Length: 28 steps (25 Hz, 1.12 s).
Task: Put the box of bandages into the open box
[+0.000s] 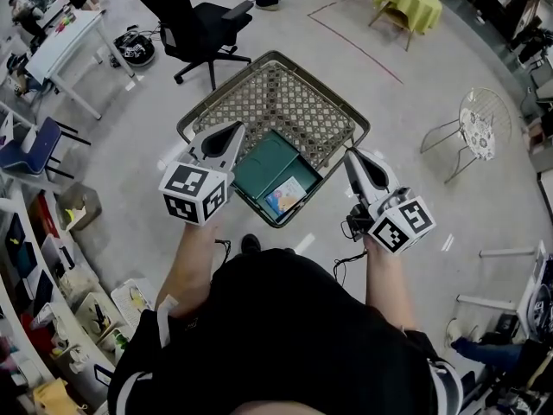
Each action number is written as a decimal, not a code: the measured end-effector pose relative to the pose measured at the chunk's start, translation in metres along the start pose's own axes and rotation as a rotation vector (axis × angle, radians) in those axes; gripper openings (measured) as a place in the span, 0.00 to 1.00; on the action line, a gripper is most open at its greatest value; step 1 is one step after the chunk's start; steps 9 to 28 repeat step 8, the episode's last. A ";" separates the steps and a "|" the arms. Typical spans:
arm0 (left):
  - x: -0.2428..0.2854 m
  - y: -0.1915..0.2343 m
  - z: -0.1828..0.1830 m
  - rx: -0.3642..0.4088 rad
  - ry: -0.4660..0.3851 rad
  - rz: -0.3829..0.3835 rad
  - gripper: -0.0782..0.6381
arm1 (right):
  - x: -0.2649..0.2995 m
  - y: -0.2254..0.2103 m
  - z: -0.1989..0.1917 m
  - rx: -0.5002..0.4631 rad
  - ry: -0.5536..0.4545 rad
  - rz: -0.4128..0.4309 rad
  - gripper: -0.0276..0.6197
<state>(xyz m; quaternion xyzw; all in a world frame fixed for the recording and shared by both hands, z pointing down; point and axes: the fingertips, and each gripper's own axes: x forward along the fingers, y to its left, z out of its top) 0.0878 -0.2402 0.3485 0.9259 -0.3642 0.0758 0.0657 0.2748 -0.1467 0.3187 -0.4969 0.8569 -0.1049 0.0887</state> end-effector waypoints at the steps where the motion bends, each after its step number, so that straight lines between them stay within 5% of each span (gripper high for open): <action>1: 0.000 0.000 0.000 0.000 0.000 0.001 0.12 | 0.000 0.000 0.000 -0.001 0.000 0.000 0.05; 28: -0.003 -0.006 0.000 0.004 0.004 -0.008 0.12 | -0.005 0.005 -0.002 0.004 -0.001 0.002 0.05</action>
